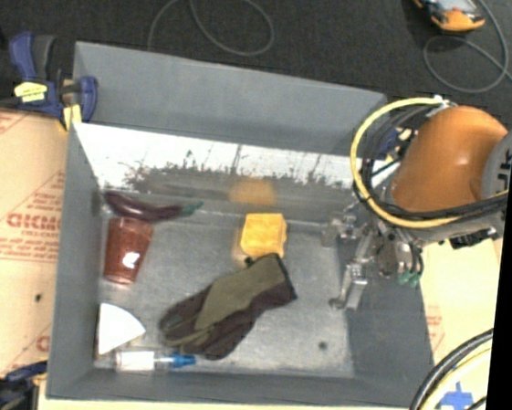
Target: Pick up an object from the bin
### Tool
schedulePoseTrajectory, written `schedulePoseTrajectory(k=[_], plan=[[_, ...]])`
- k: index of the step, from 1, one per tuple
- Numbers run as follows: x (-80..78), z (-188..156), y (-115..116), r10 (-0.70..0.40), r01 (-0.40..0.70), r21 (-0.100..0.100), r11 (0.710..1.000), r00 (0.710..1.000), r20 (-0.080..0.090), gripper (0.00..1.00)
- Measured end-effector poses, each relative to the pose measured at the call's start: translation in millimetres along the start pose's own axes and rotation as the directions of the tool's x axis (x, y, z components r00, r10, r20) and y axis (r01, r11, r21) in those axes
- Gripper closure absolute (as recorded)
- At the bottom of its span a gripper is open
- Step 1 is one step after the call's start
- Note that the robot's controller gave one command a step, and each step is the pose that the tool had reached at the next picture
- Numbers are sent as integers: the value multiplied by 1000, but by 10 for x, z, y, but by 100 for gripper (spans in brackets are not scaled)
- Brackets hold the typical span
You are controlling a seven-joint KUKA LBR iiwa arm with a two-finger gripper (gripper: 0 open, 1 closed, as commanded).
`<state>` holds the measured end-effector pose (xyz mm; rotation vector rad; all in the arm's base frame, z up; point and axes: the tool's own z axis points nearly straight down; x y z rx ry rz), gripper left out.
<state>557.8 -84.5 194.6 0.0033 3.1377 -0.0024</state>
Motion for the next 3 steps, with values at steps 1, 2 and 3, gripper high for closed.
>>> schedulePoseTrajectory(k=[1,2,3], plan=[[-67,462,176,-8,8,2,1000,1000,6,0],[152,958,650,-140,140,2,990,990,3,0],[730,1194,819,-655,655,6,756,756,5,100]])
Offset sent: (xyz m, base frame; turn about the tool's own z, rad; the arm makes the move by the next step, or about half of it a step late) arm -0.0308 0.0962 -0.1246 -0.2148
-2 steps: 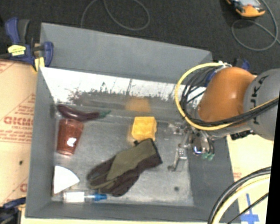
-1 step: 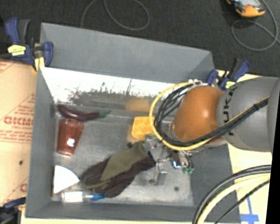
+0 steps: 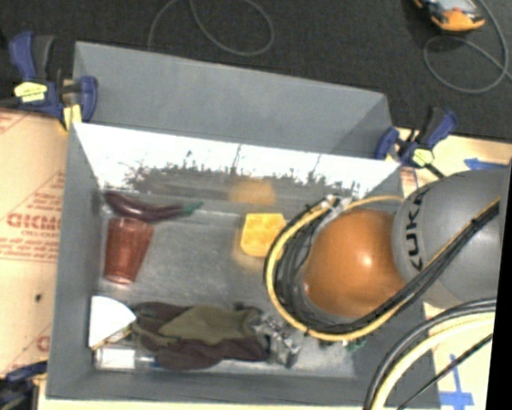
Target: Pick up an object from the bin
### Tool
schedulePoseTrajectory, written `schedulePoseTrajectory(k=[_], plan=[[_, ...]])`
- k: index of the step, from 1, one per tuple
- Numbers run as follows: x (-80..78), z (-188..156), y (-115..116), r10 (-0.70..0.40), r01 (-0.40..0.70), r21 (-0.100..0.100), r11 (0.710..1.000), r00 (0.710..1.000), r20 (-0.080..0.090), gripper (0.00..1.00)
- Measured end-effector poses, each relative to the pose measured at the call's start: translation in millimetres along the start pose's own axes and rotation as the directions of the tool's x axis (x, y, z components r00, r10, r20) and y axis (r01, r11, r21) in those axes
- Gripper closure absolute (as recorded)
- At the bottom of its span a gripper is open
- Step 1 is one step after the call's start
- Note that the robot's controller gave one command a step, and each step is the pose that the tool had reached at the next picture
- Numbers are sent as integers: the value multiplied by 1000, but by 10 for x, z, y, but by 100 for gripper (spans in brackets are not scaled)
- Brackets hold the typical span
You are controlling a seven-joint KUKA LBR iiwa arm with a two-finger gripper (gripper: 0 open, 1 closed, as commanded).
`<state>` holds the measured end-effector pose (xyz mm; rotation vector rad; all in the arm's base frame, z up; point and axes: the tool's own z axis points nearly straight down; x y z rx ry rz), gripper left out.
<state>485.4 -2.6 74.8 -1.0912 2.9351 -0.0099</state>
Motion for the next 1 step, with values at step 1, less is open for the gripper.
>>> schedulePoseTrajectory(k=[1], plan=[[0,0,0,-1,1,0,1000,1000,0,100]])
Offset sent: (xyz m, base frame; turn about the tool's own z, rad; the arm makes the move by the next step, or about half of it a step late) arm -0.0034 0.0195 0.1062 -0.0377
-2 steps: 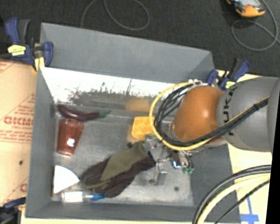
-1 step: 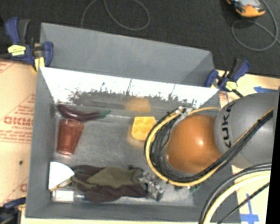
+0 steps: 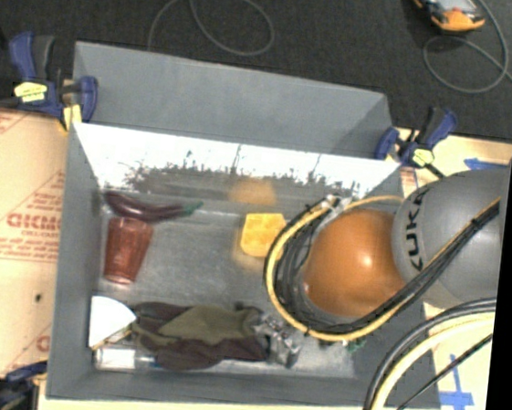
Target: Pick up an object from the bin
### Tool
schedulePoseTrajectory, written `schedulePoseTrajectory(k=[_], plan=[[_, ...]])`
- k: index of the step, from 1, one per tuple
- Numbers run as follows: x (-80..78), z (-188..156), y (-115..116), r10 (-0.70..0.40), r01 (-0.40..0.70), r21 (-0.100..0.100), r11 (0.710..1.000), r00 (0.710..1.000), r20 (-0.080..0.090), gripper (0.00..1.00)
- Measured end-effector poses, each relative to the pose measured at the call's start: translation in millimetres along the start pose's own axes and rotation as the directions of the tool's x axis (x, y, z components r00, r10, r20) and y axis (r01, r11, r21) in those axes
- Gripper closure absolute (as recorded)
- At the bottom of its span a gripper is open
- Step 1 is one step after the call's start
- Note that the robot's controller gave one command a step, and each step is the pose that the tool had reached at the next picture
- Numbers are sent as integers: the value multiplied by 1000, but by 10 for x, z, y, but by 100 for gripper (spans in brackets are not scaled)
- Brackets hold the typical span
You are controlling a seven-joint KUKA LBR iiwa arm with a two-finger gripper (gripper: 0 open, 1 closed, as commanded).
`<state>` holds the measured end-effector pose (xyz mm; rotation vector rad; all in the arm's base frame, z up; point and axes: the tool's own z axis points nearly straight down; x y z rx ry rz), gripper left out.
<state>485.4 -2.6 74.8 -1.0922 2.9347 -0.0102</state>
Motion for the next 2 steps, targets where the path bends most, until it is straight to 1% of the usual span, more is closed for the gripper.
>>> schedulePoseTrajectory(k=[1,2], plan=[[-33,-472,83,-14,14,-5,1000,1000,-6,100],[64,-1071,56,-4,4,-4,1000,1000,-2,100]])
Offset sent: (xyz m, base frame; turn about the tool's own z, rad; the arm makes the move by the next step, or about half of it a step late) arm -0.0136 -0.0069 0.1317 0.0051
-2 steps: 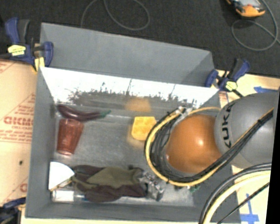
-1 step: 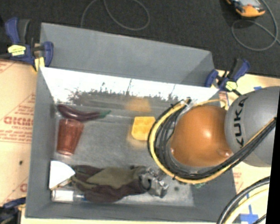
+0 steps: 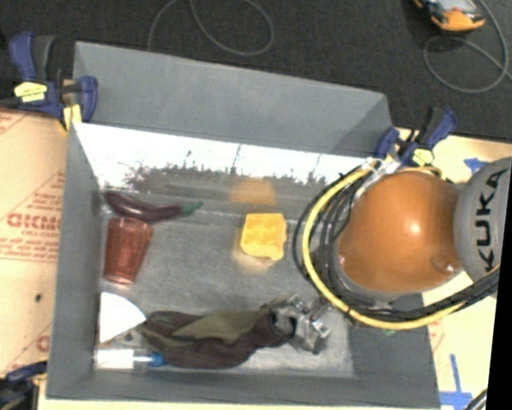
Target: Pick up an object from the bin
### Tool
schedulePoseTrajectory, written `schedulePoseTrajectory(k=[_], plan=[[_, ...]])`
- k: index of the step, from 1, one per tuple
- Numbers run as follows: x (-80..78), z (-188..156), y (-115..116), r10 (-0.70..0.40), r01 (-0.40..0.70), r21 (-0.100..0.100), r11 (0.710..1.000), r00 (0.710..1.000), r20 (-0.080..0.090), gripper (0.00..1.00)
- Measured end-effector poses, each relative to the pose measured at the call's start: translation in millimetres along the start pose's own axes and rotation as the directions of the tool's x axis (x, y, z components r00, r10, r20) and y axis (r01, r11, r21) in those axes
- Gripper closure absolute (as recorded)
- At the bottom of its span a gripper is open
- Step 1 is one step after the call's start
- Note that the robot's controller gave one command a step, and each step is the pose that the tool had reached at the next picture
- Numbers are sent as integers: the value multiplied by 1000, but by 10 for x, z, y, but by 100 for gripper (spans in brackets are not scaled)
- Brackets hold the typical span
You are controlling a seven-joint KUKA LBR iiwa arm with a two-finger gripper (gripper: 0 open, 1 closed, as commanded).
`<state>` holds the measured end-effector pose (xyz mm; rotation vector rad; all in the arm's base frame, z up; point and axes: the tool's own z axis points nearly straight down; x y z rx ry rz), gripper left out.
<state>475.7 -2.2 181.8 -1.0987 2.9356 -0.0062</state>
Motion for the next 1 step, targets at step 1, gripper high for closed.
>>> schedulePoseTrajectory(k=[1], plan=[[-138,-580,-87,0,0,-1,1000,1000,-2,100]])
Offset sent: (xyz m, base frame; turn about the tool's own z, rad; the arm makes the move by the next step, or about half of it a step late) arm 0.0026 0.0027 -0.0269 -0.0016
